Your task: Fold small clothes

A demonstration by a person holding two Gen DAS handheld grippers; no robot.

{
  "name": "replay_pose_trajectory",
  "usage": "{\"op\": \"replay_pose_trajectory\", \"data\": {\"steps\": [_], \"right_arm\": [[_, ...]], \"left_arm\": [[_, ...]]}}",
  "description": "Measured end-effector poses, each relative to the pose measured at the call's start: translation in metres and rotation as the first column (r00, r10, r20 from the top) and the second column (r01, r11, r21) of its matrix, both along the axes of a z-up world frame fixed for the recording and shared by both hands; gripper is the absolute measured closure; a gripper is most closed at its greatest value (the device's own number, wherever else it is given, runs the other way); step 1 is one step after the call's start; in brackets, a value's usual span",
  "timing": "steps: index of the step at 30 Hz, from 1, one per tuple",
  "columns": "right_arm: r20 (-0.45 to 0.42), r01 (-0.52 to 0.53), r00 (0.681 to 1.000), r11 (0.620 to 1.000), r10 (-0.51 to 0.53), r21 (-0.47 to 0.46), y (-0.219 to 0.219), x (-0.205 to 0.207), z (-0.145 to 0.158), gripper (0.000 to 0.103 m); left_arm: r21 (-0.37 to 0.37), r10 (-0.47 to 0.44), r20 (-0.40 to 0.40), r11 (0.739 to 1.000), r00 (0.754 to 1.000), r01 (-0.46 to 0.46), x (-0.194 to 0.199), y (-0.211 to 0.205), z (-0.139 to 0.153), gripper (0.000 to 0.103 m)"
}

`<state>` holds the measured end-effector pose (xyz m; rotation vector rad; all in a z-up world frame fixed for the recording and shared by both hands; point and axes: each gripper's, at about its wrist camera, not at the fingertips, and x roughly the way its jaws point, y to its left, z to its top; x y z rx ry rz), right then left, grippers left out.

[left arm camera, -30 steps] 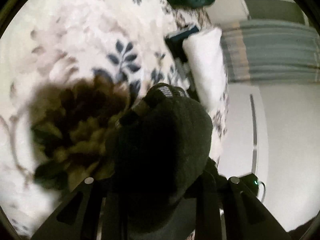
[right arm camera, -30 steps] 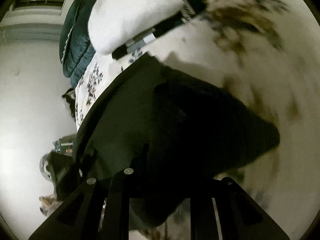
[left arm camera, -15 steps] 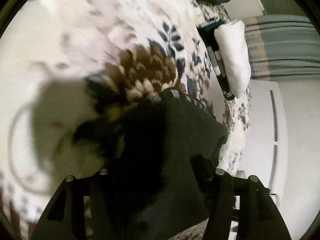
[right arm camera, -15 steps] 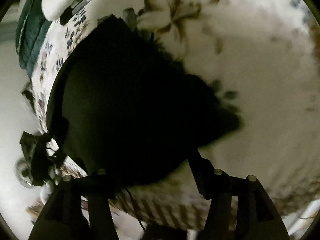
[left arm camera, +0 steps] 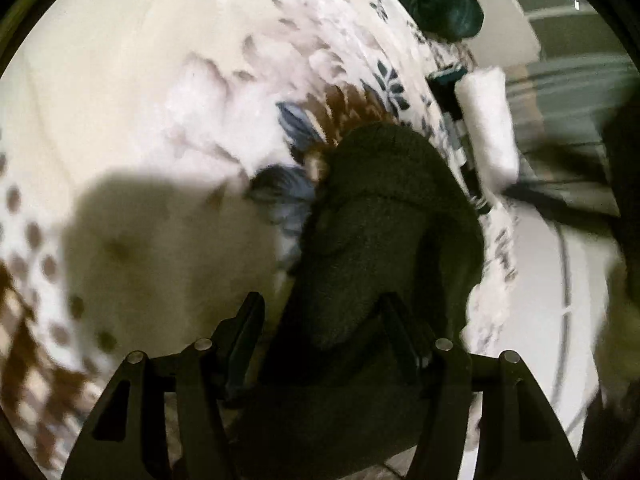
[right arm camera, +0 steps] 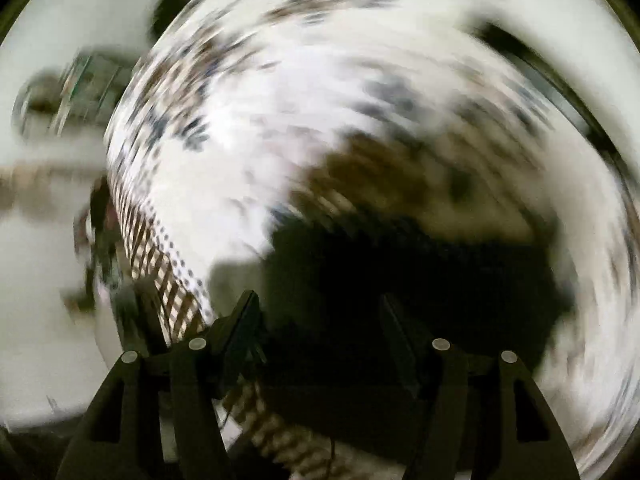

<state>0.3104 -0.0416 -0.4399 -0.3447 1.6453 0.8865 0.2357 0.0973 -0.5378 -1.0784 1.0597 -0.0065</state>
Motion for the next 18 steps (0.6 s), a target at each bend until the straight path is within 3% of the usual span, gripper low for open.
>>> {"op": "replay_pose_trajectory", "data": {"steps": [2,3,4,5,6,7,8,9,11,13,16,18], "right_arm": [[-0.022,-0.163,0.987,0.985,0.162,-0.052,0.053,0.002,-0.026,0.040],[-0.009,-0.220,0.975,0.972,0.220,-0.088,0.071,-0.002,-0.036,0.040],[-0.012,-0.306,0.952,0.943,0.307,-0.129,0.087,-0.005,-0.048,0.040],[-0.018,-0.385,0.921,0.905,0.388,-0.179,0.096,-0.012,-0.059,0.046],[-0.026,-0.443,0.894,0.871,0.448,-0.211,0.101,-0.016,-0.067,0.056],[-0.029,-0.485,0.870,0.842,0.493,-0.235,0.101,-0.020,-0.072,0.084],[-0.027,-0.504,0.857,0.828,0.514,-0.246,0.101,-0.021,-0.075,0.099],[-0.041,-0.486,0.870,0.842,0.491,-0.234,0.101,-0.016,-0.075,0.099],[-0.075,-0.343,0.939,0.923,0.335,-0.177,0.096,0.012,-0.068,0.100],[-0.066,-0.233,0.972,0.960,0.226,-0.156,0.095,0.038,-0.065,0.101],[-0.082,-0.054,0.996,0.986,0.042,-0.158,0.079,0.081,-0.073,0.101],[-0.110,-0.002,0.994,0.988,-0.015,-0.157,0.066,0.091,-0.081,0.101]], "left_arm": [[-0.018,0.029,0.024,0.999,0.999,-0.029,-0.002,0.002,-0.003,0.051],[-0.018,0.029,0.035,0.999,0.999,-0.028,-0.002,0.001,-0.003,0.065],[-0.015,0.025,0.040,1.000,0.999,-0.024,0.000,0.000,-0.002,0.069],[-0.006,0.025,0.040,1.000,0.999,-0.024,0.001,0.000,-0.002,0.069],[-0.008,0.029,0.044,1.000,0.999,-0.028,0.000,0.000,-0.002,0.069],[-0.010,0.033,0.046,0.999,0.998,-0.032,0.000,0.000,-0.002,0.070],[-0.012,0.033,0.048,0.999,0.998,-0.033,0.000,0.000,-0.003,0.072],[-0.013,0.034,0.053,0.999,0.998,-0.034,-0.001,-0.001,-0.003,0.075],[-0.014,0.035,0.060,0.999,0.998,-0.034,-0.003,-0.002,-0.004,0.078],[-0.018,0.034,0.066,0.999,0.997,-0.033,-0.005,-0.004,-0.005,0.080],[-0.024,0.032,0.066,0.999,0.997,-0.031,-0.005,-0.005,-0.005,0.080],[-0.022,0.022,0.058,1.000,0.998,-0.021,-0.001,-0.003,-0.004,0.080]]}}
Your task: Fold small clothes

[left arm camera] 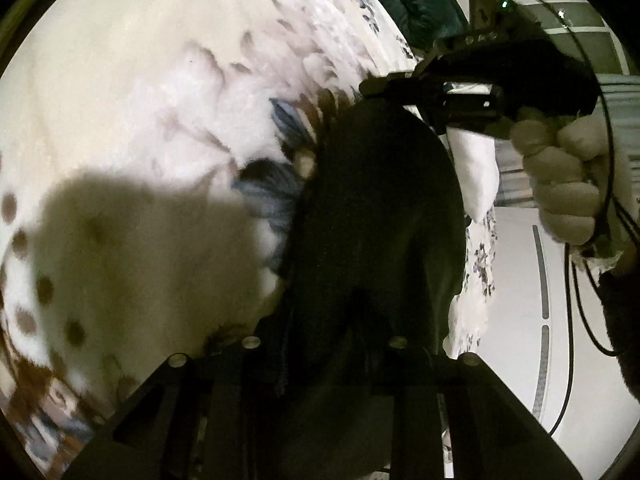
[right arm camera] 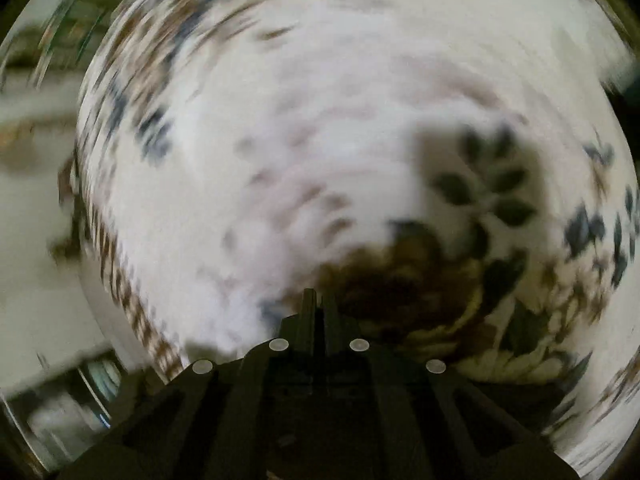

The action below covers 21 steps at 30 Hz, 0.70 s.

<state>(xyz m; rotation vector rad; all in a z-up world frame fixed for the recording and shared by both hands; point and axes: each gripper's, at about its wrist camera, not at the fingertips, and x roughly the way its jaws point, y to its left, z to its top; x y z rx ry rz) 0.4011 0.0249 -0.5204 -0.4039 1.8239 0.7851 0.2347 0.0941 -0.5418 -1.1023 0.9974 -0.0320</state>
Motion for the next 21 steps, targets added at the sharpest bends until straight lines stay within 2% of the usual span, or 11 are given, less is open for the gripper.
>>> {"op": "replay_pose_trajectory", "data": {"steps": [3,4,5,6,7,8,10,12,16,18,21], "right_arm": [[-0.109,0.096,0.990,0.993,-0.089,0.062,-0.021,0.008,0.000,0.100],[-0.120,0.120,0.987,0.989,-0.109,0.086,-0.028,0.012,0.008,0.097],[-0.112,0.146,0.985,0.984,-0.135,0.106,-0.039,0.018,0.018,0.086],[-0.102,0.207,0.976,0.968,-0.194,0.142,-0.063,0.031,0.034,0.075],[-0.089,0.243,0.969,0.956,-0.231,0.164,-0.078,0.037,0.045,0.054],[-0.070,0.283,0.959,0.940,-0.275,0.192,-0.103,0.045,0.058,0.040],[-0.021,0.353,0.934,0.911,-0.357,0.211,-0.154,0.054,0.079,0.032],[-0.012,0.431,0.899,0.879,-0.438,0.206,-0.212,0.058,0.088,0.032],[0.051,0.533,0.840,0.838,-0.541,0.113,-0.306,0.055,0.072,0.032],[0.061,0.539,0.837,0.839,-0.544,0.078,-0.334,0.050,0.053,0.032],[0.060,0.500,0.863,0.865,-0.502,0.048,-0.335,0.038,0.017,0.032]], "left_arm": [[-0.012,-0.030,-0.028,0.999,0.999,0.030,0.005,0.006,0.002,0.078],[-0.014,-0.036,-0.046,0.999,0.998,0.036,0.007,0.009,0.004,0.076],[-0.014,-0.035,-0.050,0.999,0.998,0.034,0.008,0.013,0.006,0.073],[-0.009,-0.027,-0.046,1.000,0.999,0.027,0.008,0.019,0.011,0.059],[0.001,-0.018,-0.046,1.000,0.999,0.018,0.008,0.025,0.016,0.046],[0.014,-0.005,-0.043,1.000,0.999,0.006,0.008,0.031,0.021,0.034],[0.038,0.004,-0.042,0.999,0.999,-0.002,0.012,0.040,0.025,0.034],[0.063,-0.013,-0.090,0.998,0.996,0.018,0.021,0.046,0.017,0.034],[0.078,-0.038,-0.153,0.996,0.988,0.050,0.034,0.040,-0.011,0.034],[0.084,-0.041,-0.164,0.995,0.986,0.055,0.039,0.036,-0.015,0.030],[0.103,-0.051,-0.170,0.992,0.984,0.069,0.045,0.034,-0.009,0.030]]}}
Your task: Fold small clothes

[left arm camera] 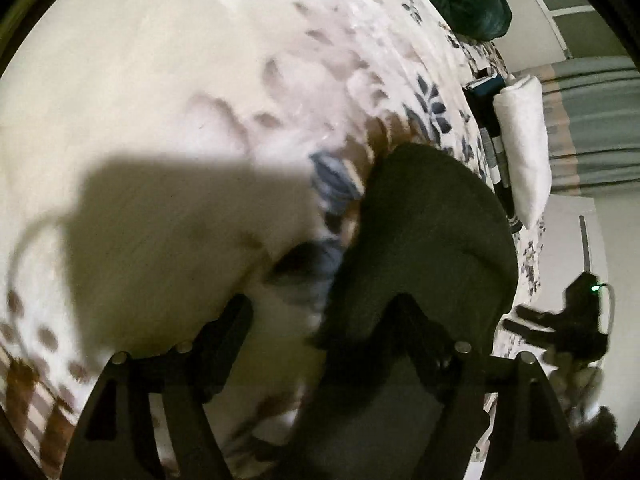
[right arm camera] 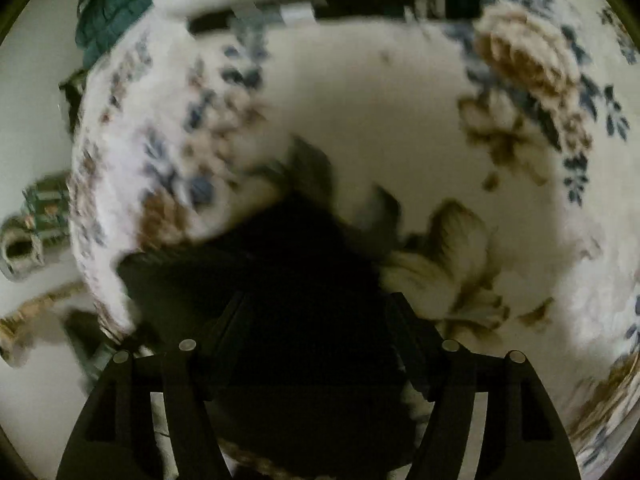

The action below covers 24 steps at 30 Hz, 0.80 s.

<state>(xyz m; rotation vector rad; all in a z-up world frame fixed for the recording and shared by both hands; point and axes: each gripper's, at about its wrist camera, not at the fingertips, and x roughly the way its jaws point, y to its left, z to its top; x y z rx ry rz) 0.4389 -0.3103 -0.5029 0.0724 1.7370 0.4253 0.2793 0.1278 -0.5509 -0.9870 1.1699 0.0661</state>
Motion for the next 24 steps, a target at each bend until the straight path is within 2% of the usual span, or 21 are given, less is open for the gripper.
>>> {"op": "replay_pose_trajectory", "data": {"steps": [2,3,4,5,8,10,12,13,14,15,20,22,24], "right_arm": [[-0.030,0.011,0.999,0.998,-0.009,0.065,0.001,-0.002,-0.022,0.034],[-0.022,0.029,0.999,0.995,-0.027,0.092,0.002,-0.002,-0.027,0.042],[-0.001,0.046,0.999,0.990,-0.046,0.134,0.002,0.000,-0.027,0.071],[0.021,0.045,0.999,0.988,-0.049,0.146,0.004,0.001,-0.025,0.087],[0.100,0.059,0.992,0.988,-0.074,0.144,0.009,0.002,-0.007,0.090],[0.113,0.072,0.990,0.988,-0.088,0.139,0.006,0.006,0.003,0.091],[0.092,0.071,0.992,0.987,-0.085,0.145,0.006,0.014,0.008,0.092],[0.089,0.079,0.992,0.987,-0.092,0.137,0.005,0.017,0.009,0.093],[0.084,0.090,0.991,0.987,-0.102,0.131,0.003,0.022,0.009,0.093],[0.076,0.099,0.991,0.987,-0.108,0.124,0.002,0.027,0.007,0.094],[0.057,0.100,0.993,0.991,-0.105,0.092,0.024,0.038,-0.013,0.094],[0.020,0.088,0.996,0.992,-0.090,0.091,0.028,0.040,-0.022,0.092],[0.002,0.084,0.996,0.992,-0.084,0.099,0.023,0.038,-0.020,0.079]], "left_arm": [[0.011,-0.015,-0.003,1.000,1.000,0.015,0.001,0.000,0.006,0.030],[0.019,-0.018,-0.002,1.000,1.000,0.018,0.003,0.000,0.010,0.030],[0.025,-0.019,0.001,1.000,1.000,0.019,0.006,0.000,0.013,0.030],[0.026,-0.019,0.007,0.999,1.000,0.019,0.010,0.002,0.016,0.030],[0.052,-0.023,0.024,0.998,0.999,0.022,0.030,0.005,0.024,0.030],[0.056,-0.025,0.034,0.998,0.999,0.023,0.049,0.007,0.025,0.030],[0.026,-0.007,0.043,1.000,0.999,0.005,0.064,0.011,0.021,0.033],[0.010,0.011,0.053,1.000,0.999,-0.012,0.071,0.014,0.018,0.042],[0.000,0.019,0.054,1.000,0.998,-0.019,0.077,0.017,0.015,0.074],[-0.006,0.026,0.036,1.000,0.999,-0.026,0.083,0.019,0.011,0.084],[-0.047,0.052,0.014,0.998,0.999,-0.051,0.089,0.030,0.001,0.083],[-0.020,0.037,0.004,0.999,0.999,-0.037,0.083,0.029,0.009,0.081],[0.021,0.022,-0.011,1.000,1.000,-0.021,0.071,0.027,0.021,0.073]]}}
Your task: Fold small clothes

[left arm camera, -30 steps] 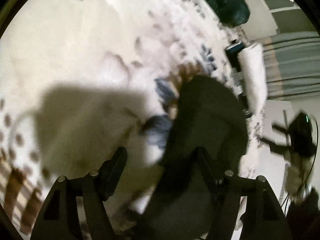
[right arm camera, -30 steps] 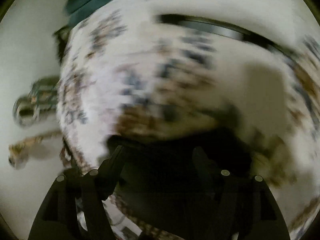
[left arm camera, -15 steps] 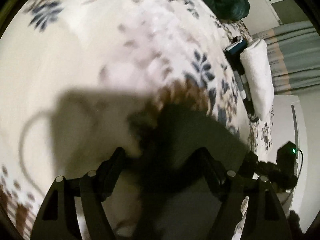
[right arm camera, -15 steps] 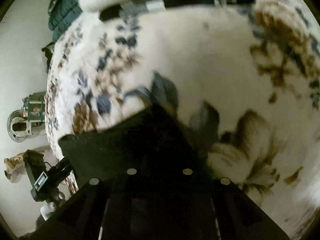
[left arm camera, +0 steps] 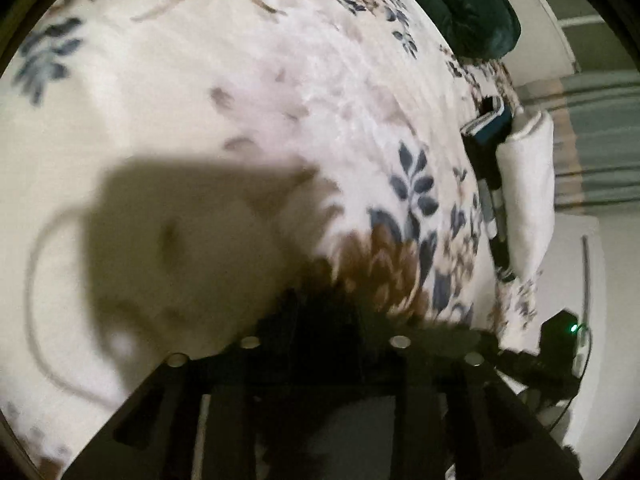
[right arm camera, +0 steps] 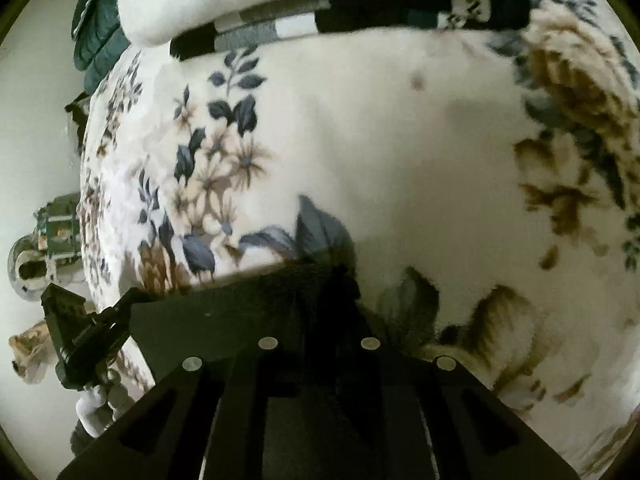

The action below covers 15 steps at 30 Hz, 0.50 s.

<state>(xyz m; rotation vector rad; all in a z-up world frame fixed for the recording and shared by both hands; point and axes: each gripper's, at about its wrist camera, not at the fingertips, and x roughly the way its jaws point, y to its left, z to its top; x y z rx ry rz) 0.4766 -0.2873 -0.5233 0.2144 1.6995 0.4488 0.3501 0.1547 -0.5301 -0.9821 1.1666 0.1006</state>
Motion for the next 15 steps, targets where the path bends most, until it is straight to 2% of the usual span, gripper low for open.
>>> {"op": "replay_pose_trajectory", "data": {"steps": [1,2,3,5,7,8,11,12,13,14,15], "right_arm": [[-0.009,0.006,1.000,1.000,-0.006,0.003,-0.008,-0.004,0.005,0.063],[-0.010,0.014,1.000,1.000,-0.014,0.009,-0.016,-0.010,0.011,0.054],[-0.010,0.020,1.000,1.000,-0.020,0.016,-0.025,-0.016,0.017,0.050],[-0.024,0.043,0.999,0.999,-0.042,0.015,-0.048,-0.037,0.027,0.042],[-0.056,0.064,0.996,0.998,-0.064,0.003,-0.067,-0.058,0.029,0.042],[-0.073,0.077,0.994,0.997,-0.076,0.007,-0.074,-0.068,0.028,0.042],[-0.138,0.106,0.985,0.994,-0.107,-0.018,-0.088,-0.101,0.011,0.042],[-0.146,0.113,0.983,0.993,-0.116,-0.025,-0.090,-0.108,0.006,0.042],[-0.167,0.120,0.978,0.993,-0.121,-0.021,-0.090,-0.117,-0.001,0.043],[-0.179,0.122,0.976,0.992,-0.123,-0.020,-0.088,-0.124,-0.006,0.059],[-0.153,0.128,0.979,0.991,-0.132,-0.037,-0.087,-0.130,-0.004,0.079]], "left_arm": [[0.017,-0.003,-0.003,1.000,1.000,0.003,-0.007,-0.001,0.006,0.070],[0.036,-0.005,-0.007,0.999,1.000,0.005,-0.016,-0.003,0.012,0.059],[0.066,0.002,-0.009,0.998,1.000,-0.002,-0.030,-0.005,0.021,0.051],[0.140,-0.003,-0.045,0.990,0.999,0.009,-0.052,-0.013,0.032,0.048],[0.205,-0.018,-0.114,0.978,0.993,0.041,-0.076,-0.025,0.031,0.048],[0.214,-0.022,-0.141,0.975,0.990,0.052,-0.087,-0.030,0.026,0.046],[0.188,-0.030,-0.248,0.979,0.968,0.079,-0.112,-0.044,-0.009,0.044],[0.178,-0.028,-0.259,0.981,0.966,0.077,-0.117,-0.046,-0.021,0.043],[0.186,-0.021,-0.235,0.980,0.972,0.066,-0.121,-0.048,-0.025,0.040],[0.189,-0.014,-0.202,0.981,0.979,0.053,-0.123,-0.049,-0.026,0.030],[0.174,-0.007,-0.183,0.984,0.983,0.040,-0.123,-0.049,-0.026,0.021]]}}
